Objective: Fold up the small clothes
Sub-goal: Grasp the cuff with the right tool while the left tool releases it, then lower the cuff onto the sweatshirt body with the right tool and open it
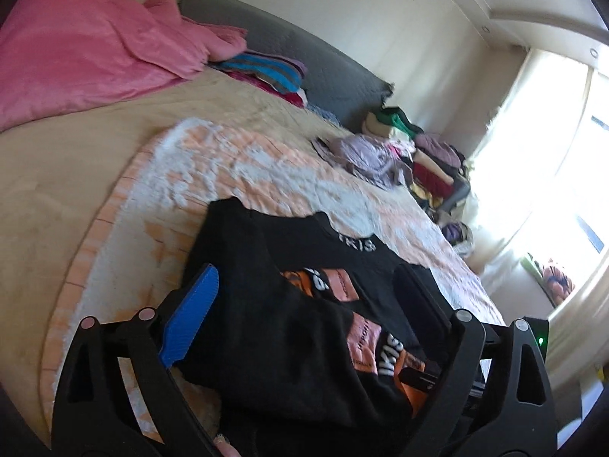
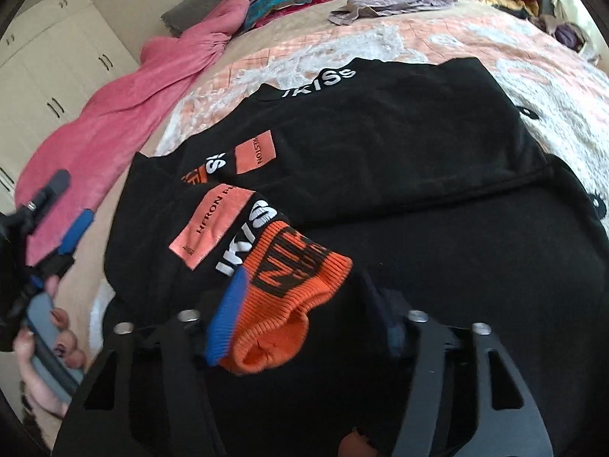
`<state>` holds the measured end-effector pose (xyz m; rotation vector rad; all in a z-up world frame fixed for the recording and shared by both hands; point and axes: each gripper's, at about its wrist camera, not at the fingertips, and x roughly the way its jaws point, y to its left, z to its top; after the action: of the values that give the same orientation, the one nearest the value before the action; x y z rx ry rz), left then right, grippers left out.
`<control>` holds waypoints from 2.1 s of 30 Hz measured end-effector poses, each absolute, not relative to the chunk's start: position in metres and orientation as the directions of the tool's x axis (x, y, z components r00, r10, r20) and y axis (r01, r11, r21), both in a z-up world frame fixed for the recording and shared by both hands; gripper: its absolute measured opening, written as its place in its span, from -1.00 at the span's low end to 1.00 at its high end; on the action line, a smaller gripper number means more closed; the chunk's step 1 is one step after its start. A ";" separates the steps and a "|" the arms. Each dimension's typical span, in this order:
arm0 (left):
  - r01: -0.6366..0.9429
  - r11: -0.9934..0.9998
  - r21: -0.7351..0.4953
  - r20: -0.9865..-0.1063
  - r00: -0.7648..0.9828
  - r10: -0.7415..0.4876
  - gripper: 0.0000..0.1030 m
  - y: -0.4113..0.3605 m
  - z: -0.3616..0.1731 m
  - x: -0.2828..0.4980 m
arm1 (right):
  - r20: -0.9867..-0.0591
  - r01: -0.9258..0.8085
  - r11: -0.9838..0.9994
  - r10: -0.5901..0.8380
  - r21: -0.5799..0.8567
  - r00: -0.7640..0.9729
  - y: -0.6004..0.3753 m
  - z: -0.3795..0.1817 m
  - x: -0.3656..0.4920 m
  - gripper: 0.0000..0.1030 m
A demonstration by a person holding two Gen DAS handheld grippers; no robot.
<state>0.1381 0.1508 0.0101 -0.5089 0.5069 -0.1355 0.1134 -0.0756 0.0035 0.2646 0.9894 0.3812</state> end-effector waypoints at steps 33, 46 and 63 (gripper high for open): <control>-0.124 0.861 -0.493 -0.502 0.849 -0.165 0.75 0.171 -0.002 0.145 | -0.514 -0.406 0.908 0.397 0.102 0.760 -0.101 0.133 0.176 -0.82; -0.076 0.922 -0.379 -0.622 0.759 -0.193 0.72 0.124 -0.005 0.178 | -0.569 -0.308 0.943 0.324 0.127 0.756 -0.142 0.079 0.179 -0.82; -0.039 0.906 -0.421 -0.636 0.725 -0.264 0.09 0.100 -0.027 0.221 | -0.606 -0.280 0.953 0.291 0.115 0.740 -0.152 0.061 0.185 -0.81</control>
<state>0.2211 0.0998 -0.0271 -0.4284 0.7546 -0.1280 0.1851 -0.1522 0.0605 0.0164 0.6674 0.3131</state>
